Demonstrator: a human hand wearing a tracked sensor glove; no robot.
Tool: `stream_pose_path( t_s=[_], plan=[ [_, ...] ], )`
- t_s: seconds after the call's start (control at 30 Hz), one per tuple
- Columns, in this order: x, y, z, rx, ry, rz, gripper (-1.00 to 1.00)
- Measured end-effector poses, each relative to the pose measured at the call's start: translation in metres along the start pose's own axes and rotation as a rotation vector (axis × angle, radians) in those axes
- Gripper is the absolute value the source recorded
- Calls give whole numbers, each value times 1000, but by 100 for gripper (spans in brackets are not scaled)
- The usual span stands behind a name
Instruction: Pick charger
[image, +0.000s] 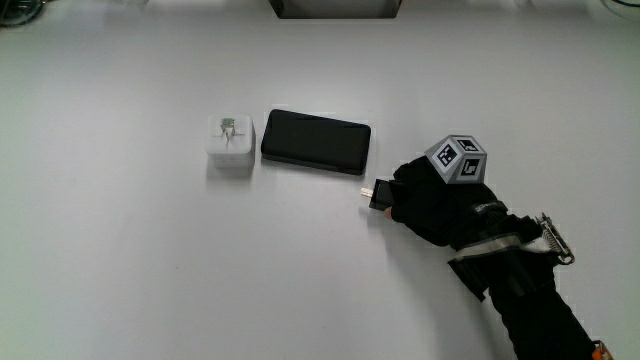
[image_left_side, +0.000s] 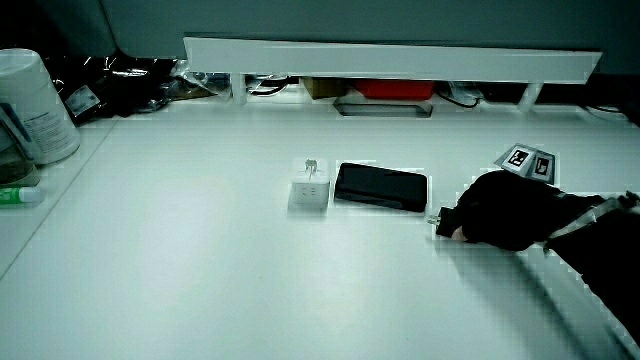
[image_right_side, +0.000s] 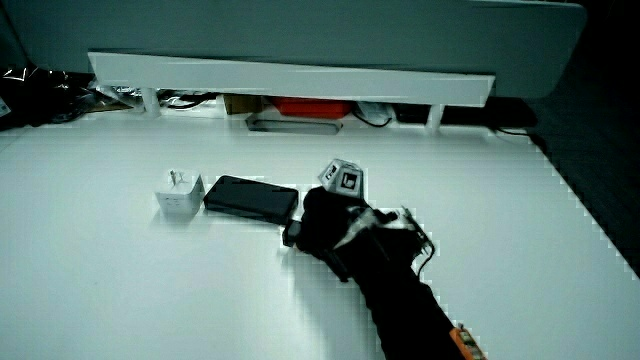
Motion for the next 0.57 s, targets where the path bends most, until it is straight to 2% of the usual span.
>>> stream_pose_path(
  t_s=[0.17,0.23,0.3,0.37,0.47,0.5,0.57],
  plan=[
    [-21,-21,19,48,-7,74,100],
    [-28,-28,23,49,-11,100,100],
    [-42,-41,32,78,-21,146,100],
    [-54,-51,37,92,-23,180,100],
    [-70,-65,40,117,-59,234,100],
    [-75,-70,42,98,-41,250,100],
    [-83,-78,41,119,-51,290,100]
  ],
)
